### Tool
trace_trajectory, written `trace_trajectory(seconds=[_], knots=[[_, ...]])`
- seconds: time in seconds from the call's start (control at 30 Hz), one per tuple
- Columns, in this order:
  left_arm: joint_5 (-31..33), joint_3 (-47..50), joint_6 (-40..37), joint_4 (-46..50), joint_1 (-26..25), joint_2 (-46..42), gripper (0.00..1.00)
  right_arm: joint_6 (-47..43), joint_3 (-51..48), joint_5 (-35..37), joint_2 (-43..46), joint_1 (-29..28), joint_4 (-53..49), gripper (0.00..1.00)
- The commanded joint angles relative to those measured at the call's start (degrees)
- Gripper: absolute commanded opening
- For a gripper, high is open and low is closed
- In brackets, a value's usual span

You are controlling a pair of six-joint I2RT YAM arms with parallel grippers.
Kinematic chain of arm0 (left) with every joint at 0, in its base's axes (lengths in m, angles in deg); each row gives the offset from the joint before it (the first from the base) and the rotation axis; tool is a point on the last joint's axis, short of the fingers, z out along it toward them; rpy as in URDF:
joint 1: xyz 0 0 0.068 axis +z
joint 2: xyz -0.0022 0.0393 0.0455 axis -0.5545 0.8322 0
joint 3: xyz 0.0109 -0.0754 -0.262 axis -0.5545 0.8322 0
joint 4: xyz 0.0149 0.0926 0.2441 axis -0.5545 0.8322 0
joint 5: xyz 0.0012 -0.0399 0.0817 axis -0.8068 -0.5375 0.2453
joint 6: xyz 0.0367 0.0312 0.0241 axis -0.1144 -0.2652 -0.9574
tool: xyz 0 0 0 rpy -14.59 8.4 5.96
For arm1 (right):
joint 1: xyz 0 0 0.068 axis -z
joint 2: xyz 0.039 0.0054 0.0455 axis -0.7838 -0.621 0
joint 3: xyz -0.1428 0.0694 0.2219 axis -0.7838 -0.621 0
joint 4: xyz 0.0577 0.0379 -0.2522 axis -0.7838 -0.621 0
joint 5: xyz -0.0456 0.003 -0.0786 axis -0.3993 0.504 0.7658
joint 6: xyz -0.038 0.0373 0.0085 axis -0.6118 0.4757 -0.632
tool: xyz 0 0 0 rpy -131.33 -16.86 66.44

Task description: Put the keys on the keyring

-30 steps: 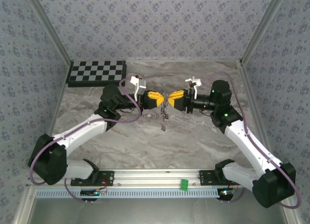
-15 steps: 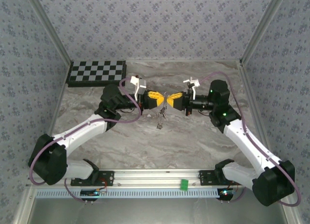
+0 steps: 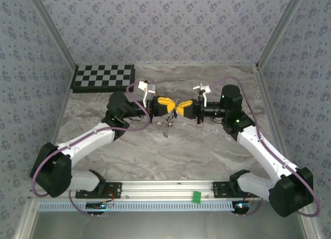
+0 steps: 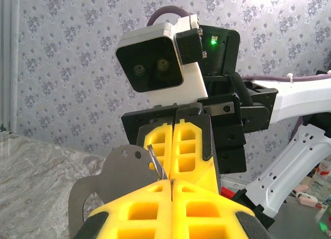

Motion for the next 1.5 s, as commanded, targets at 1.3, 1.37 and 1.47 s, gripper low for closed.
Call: trace_trajectory(seconds=[1.3,1.37,1.47], knots=[[3.04,-0.22,3.41,-9.16,-2.02,-0.14,0.0,4.39,-10.51,12.36,11.9,0.02,17.08,0.26],[3.12,-0.28,3.32,-9.04,-1.97,-0.16,0.0,4.78,-10.31,13.04,11.8,-0.06,17.91,0.26],[3.04,-0.39,3.25,-8.99,-2.05,-0.1,0.0,5.32,-9.91,12.93,10.91,-0.58,18.88,0.26]])
